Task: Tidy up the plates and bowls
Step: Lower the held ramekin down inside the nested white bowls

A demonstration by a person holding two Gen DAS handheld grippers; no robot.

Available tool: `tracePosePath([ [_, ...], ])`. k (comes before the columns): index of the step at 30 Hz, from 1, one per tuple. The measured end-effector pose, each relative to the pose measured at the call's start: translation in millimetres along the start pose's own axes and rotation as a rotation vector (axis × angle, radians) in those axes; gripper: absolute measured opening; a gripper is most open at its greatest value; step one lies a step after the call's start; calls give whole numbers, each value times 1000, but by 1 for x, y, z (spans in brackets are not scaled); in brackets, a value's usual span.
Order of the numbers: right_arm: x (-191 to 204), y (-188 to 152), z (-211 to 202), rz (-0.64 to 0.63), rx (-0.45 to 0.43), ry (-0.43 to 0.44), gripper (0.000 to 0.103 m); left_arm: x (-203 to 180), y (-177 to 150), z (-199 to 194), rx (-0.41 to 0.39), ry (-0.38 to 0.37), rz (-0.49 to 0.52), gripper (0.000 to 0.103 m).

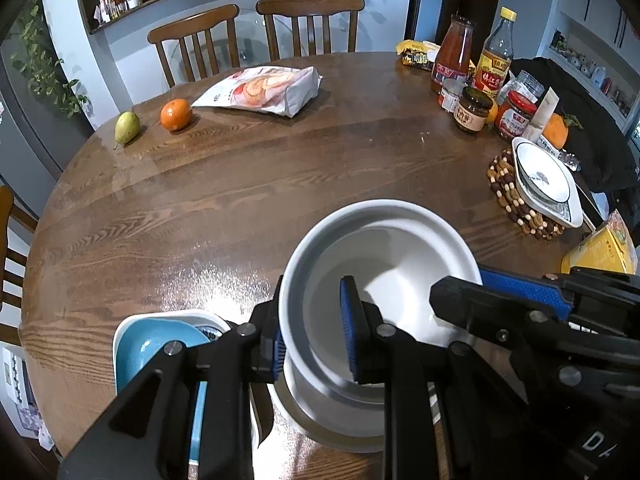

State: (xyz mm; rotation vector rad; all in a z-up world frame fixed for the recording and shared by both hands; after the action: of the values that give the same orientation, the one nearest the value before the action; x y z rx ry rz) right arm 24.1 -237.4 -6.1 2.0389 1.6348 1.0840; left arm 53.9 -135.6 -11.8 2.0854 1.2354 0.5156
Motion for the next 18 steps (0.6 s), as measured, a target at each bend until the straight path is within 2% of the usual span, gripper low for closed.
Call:
tracePosePath([
  [18,-10,-24,11,15,61,-4,19,-6,-31,11,58,-5,-11,20],
])
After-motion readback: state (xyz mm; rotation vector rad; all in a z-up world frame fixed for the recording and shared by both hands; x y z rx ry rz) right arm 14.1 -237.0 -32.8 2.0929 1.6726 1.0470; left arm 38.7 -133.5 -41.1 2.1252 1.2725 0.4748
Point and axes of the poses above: each gripper's, at about its wrist camera, not at the fingertips, and z roughly the way its jaws point, x to its left, y to its top, the point moved 1 cm from there along z, roughly the way its jaws point, and after that the axes turned 11 degrees about -x, right-handed, at the moved point
